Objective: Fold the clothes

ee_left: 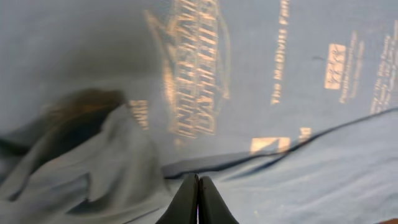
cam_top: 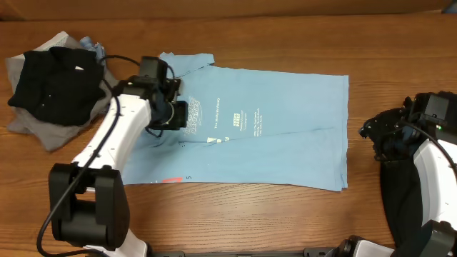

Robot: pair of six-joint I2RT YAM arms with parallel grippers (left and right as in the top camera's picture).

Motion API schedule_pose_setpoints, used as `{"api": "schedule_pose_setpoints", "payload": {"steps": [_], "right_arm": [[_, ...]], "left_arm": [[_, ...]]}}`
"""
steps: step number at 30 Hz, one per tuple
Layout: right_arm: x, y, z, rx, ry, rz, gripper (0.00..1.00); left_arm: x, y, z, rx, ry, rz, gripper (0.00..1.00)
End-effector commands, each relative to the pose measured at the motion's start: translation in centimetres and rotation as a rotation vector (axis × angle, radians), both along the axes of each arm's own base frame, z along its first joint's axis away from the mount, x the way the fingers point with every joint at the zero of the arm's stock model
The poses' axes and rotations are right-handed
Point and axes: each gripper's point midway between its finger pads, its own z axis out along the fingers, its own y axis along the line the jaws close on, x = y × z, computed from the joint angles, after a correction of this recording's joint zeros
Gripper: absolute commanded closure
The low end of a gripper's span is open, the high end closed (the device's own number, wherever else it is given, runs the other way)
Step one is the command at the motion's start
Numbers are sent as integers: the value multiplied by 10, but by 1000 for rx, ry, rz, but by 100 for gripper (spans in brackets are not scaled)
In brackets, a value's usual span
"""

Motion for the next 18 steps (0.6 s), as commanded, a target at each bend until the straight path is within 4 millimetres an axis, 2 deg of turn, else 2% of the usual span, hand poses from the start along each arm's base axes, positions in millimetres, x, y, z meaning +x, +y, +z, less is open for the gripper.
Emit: {"api": "schedule_pose_setpoints", "payload": {"steps": [1, 2, 3, 6, 7, 10, 12, 15, 18], "right_arm": [[7, -2, 12, -8, -42, -3, 27], [7, -2, 12, -7, -41, -3, 27], [6, -2, 12, -6, -39, -3, 27], [5, -2, 11, -5, -35, -3, 26], [6, -2, 11, -5, -35, -3, 26], [6, -2, 12, -5, -36, -3, 26], [6, -2, 11, -5, -35, -3, 26], [6, -2, 11, -5, -35, -3, 26], [5, -2, 11, -4, -35, -3, 26]], "left_arm": [[8, -5, 18, 39, -56, 12, 96], [8, 2, 17, 83, -55, 34, 95], [8, 11, 16, 126, -53, 62, 89], [8, 30, 15, 185, -46, 116, 56], [8, 34, 14, 181, -42, 126, 51], [6, 43, 11, 193, -30, 133, 50], [7, 49, 7, 214, -37, 146, 44], [12, 49, 0, 209, -62, 148, 39], [15, 48, -6, 206, -85, 140, 41]]}}
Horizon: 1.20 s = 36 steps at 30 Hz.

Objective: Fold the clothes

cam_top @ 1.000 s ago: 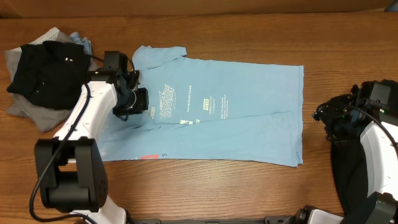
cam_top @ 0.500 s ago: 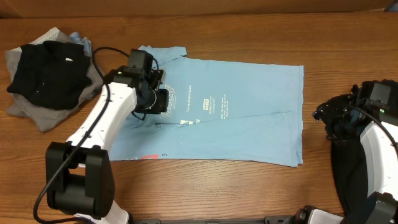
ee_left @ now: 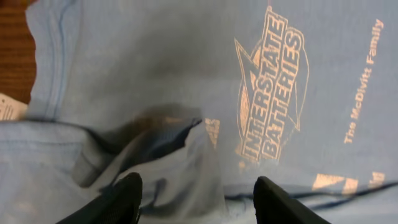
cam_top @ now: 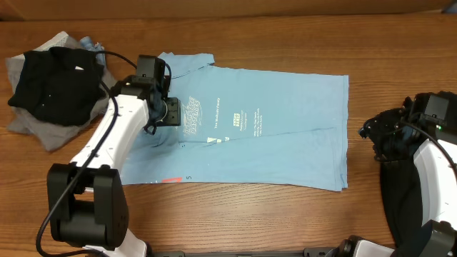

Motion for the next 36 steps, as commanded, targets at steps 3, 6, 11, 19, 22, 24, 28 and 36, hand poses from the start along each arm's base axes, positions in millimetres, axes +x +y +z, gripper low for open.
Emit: {"api": "schedule_pose_setpoints", "payload": {"steps": [3, 6, 11, 19, 22, 24, 28, 36], "right_arm": [[7, -2, 12, -6, -40, -3, 26], [6, -2, 12, -6, -39, -3, 26], [7, -2, 12, -6, -41, -3, 26], [6, -2, 12, -5, -37, -3, 26], [7, -2, 12, -7, -41, -3, 26], [7, -2, 12, -6, -40, -3, 26], [4, -1, 11, -3, -31, -3, 26], [5, -1, 11, -3, -31, -3, 26]], "left_arm": [[-10, 4, -11, 22, 14, -1, 58], [-18, 2, -18, 9, 48, -5, 66], [-15, 2, -20, 14, 32, -9, 59], [-20, 5, -38, 26, 43, 2, 55], [-12, 10, -36, 53, 10, 11, 54], [-7, 10, -36, 55, -8, 12, 54], [-7, 10, -46, 58, 10, 8, 58], [-8, 8, -58, 53, 37, 6, 69]]}}
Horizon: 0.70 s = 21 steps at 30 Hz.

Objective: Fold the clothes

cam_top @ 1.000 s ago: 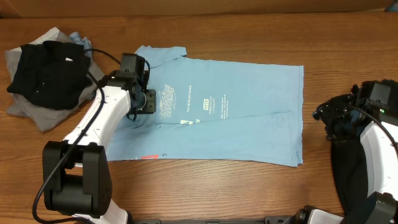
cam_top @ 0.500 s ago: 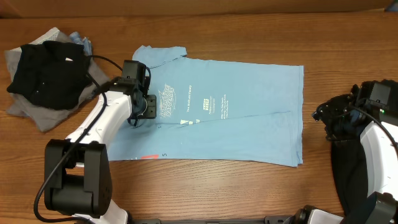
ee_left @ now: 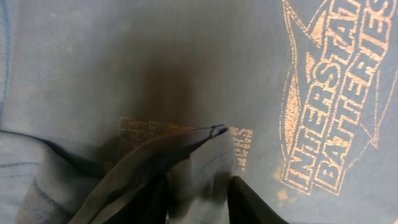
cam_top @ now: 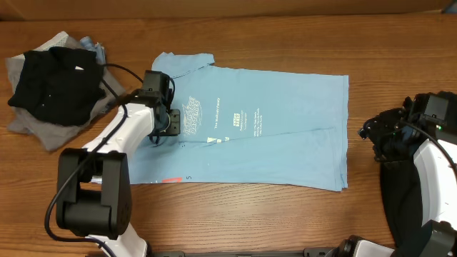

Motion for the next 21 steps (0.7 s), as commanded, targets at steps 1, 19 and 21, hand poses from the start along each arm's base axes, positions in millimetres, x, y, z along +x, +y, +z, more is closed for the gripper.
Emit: {"api": "schedule_pose_setpoints", "payload": {"steps": [1, 19, 21], "right_arm": [[6, -2, 12, -6, -38, -4, 26], [7, -2, 12, -7, -41, -4, 26], [8, -2, 12, -8, -44, -4, 26]], "left_arm": [[2, 0, -3, 8, -3, 3, 72], [18, -35, 62, -75, -84, -69, 96], [17, -43, 62, -76, -84, -90, 96]]}}
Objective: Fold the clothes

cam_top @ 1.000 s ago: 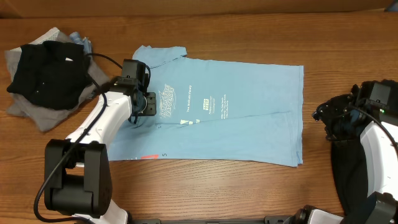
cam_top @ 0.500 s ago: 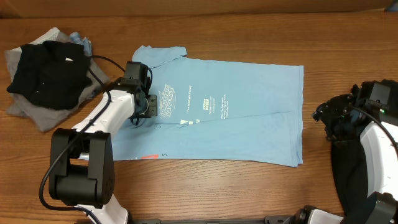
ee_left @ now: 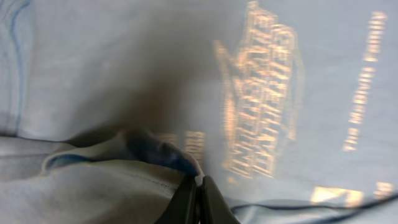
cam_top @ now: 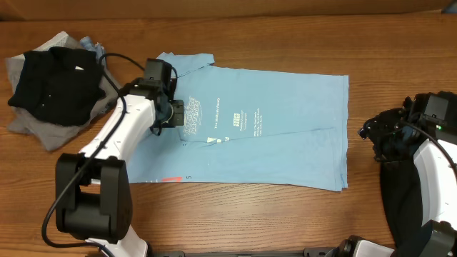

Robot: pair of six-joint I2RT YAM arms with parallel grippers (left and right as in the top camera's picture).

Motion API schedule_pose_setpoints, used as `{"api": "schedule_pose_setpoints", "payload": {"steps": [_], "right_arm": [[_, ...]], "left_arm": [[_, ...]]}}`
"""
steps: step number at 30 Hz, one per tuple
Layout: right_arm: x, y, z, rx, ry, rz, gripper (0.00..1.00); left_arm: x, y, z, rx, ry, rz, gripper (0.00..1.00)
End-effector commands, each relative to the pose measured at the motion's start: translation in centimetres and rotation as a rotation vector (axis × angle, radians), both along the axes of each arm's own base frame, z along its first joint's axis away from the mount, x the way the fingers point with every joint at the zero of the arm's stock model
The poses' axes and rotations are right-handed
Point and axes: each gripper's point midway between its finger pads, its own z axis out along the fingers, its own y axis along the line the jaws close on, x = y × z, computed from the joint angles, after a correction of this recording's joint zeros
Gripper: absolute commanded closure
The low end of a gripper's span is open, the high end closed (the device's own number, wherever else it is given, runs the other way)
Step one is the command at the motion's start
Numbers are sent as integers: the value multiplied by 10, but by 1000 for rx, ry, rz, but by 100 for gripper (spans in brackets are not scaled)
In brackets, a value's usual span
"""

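Observation:
A light blue T-shirt (cam_top: 271,132) with a tan printed logo lies spread flat across the table's middle, neck end to the left. My left gripper (cam_top: 176,114) is over the shirt's left part beside the logo. In the left wrist view its jaws (ee_left: 199,182) are pressed together on the hem corner of a folded-over sleeve flap (ee_left: 106,180), which is lifted slightly off the printed layer (ee_left: 261,124). My right gripper (cam_top: 374,133) hangs off the shirt's right edge over bare wood; its fingers are too dark to read.
A pile of other clothes sits at the far left: a black garment (cam_top: 50,82) on top of grey ones (cam_top: 43,132). A dark cloth (cam_top: 401,193) lies under the right arm. Bare wooden table (cam_top: 250,221) runs along the front.
The left gripper's jaws stood open astride the sleeve flap's corner; now they are shut on it, and the gripper sits slightly farther right over the shirt.
The left gripper was shut over the shirt by the logo. Then it was open wide above the folded sleeve flap, then lower with the flap's corner between its fingers. Now it pinches that corner. The right arm has stayed still.

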Motion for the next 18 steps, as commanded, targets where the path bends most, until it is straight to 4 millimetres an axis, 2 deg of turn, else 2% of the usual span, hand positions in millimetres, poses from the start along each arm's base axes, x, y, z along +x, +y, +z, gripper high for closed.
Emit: {"api": "schedule_pose_setpoints", "payload": {"steps": [1, 7, 11, 12, 13, 16, 18], "right_arm": [[7, -2, 12, -8, -43, -4, 26], [8, -3, 12, -9, -45, -4, 26], [8, -3, 12, -9, -46, -4, 26], [8, -3, 12, -9, -46, -4, 26], [8, -3, 12, -8, -46, -4, 25], [8, -3, 12, -8, -46, -4, 25], [8, -3, 12, -8, -46, -4, 26]], "left_arm": [[3, -23, 22, -28, -52, -51, 96], [-4, -51, 22, -26, -53, -125, 96], [-8, -59, 21, -9, -53, -145, 94], [-7, -57, 21, 1, -54, -140, 90], [-7, -56, 21, 10, -57, -134, 75], [-6, -49, 21, 37, -57, -120, 51], [-6, -44, 22, 57, -55, -108, 47]]}}
